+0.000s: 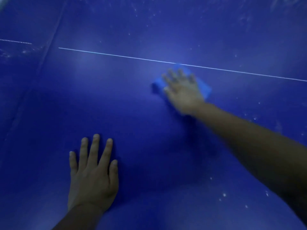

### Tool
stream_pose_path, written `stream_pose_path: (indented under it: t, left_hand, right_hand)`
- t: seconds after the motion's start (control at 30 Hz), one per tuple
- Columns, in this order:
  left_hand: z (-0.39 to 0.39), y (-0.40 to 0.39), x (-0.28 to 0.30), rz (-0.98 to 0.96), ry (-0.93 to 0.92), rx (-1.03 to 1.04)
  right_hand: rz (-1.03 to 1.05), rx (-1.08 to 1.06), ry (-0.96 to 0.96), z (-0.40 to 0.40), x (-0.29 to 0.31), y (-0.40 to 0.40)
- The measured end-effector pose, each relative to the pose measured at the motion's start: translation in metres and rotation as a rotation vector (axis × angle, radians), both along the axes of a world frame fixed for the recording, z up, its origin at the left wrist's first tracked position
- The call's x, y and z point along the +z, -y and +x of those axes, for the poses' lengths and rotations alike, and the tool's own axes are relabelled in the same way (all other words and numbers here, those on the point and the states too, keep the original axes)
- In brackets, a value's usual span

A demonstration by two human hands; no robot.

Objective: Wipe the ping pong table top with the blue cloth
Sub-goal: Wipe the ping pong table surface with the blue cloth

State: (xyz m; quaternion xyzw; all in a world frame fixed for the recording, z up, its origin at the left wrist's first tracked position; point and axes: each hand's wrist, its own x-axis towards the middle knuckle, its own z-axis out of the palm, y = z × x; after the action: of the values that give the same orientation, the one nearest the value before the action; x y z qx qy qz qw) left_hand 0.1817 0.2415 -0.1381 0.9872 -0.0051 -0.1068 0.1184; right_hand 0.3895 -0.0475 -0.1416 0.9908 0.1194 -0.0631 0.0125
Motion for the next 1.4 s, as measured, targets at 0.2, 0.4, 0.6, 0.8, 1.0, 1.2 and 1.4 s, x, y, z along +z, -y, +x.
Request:
stream_pose_path:
  t: [0.2, 0.4, 0.6, 0.8, 1.0, 1.2, 1.4]
  left_hand:
    - [0.000, 0.001, 0.000, -0.002, -0.003, 0.009]
    - [0.000, 0.002, -0.001, 0.001, 0.026, 0.014]
    - [-0.001, 0.002, -0.004, 0.011, 0.056, 0.013]
    - [-0.002, 0.002, -0.002, -0.006, 0.055, 0.021]
    - [-0.002, 0.003, -0.001, 0.008, 0.042, 0.025]
    - [-0.003, 0.003, 0.002, 0.009, 0.031, 0.023]
    - [-0.003, 0.003, -0.001, 0.009, 0.047, 0.023]
  right_hand:
    - [0.112, -0.871, 0.024, 0.005, 0.013, 0.110]
    - [0.110, 0.192, 0.019, -0.083, -0.009, -0.012]
    - [0.073, -0.566, 0.030, -0.004, 0.010, 0.143]
    - [0.103, 0.104, 0.045, -0.123, -0.003, 0.059]
    - [0.050, 0.450, 0.018, -0.126, 0.005, 0.082]
    - [0.050, -0.248, 0.053, -0.079, 0.007, 0.087]
    - [0.109, 0.749, -0.061, -0.220, -0.001, 0.047]
